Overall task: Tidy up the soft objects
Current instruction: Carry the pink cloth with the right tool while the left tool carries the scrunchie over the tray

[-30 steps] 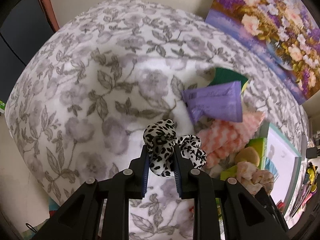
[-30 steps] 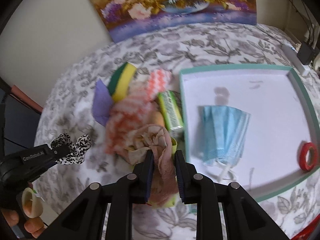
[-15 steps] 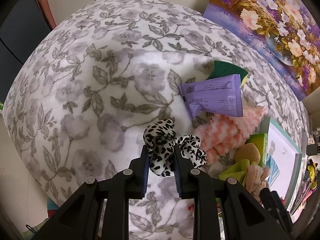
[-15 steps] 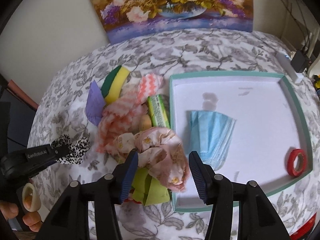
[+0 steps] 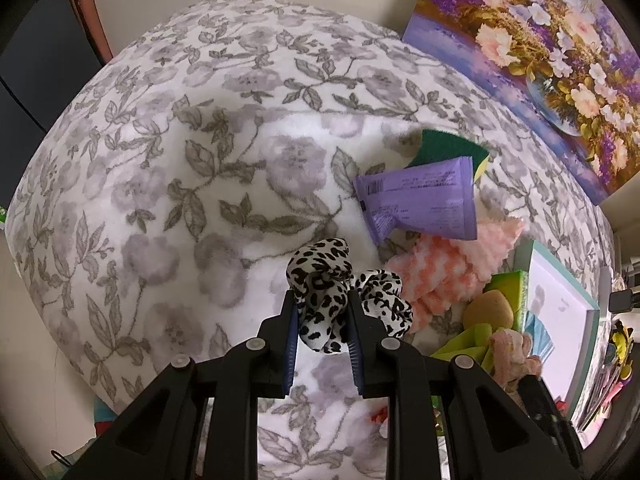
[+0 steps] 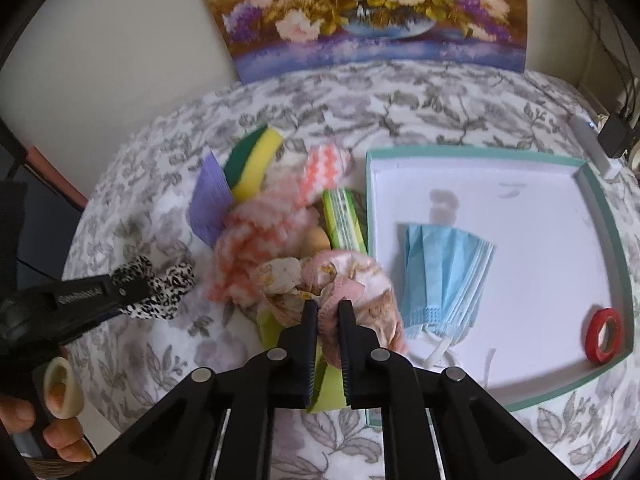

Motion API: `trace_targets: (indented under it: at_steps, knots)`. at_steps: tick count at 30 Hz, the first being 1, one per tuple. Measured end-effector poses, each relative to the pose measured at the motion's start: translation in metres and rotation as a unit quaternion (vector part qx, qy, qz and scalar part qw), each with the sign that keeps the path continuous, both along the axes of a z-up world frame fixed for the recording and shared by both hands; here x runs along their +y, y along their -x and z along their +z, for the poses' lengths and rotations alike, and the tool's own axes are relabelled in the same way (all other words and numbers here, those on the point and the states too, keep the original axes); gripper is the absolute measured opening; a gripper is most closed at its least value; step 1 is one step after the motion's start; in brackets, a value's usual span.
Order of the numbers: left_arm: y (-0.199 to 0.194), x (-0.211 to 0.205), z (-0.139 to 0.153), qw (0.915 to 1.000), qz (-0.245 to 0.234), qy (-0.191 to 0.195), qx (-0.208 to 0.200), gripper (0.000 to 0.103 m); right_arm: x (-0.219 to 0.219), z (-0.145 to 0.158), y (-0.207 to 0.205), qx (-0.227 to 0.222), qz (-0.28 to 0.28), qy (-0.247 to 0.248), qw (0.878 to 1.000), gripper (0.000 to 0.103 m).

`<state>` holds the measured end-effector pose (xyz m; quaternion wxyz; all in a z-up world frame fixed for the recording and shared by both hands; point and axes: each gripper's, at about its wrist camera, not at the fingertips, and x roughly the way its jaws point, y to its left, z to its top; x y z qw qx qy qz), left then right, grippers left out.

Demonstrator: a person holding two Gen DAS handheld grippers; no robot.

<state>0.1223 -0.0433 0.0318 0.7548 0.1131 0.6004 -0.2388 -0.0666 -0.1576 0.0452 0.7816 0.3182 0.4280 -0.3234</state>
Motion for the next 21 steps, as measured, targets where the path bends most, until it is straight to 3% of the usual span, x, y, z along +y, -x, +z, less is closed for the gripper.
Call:
trace_targets:
  at_steps: [10, 21]
  knots:
    - [0.018, -0.012, 0.038, 0.9975, -0.026, 0.052, -0.041, 0.023, -0.007, 0.050, 0.026, -0.069, -0.034, 0.049, 0.996, 0.011]
    - [0.083, -0.078, 0.048, 0.9886, -0.110, 0.096, -0.035, 0.023, -0.064, 0.030, 0.100, -0.009, -0.134, 0.062, 0.989, 0.011]
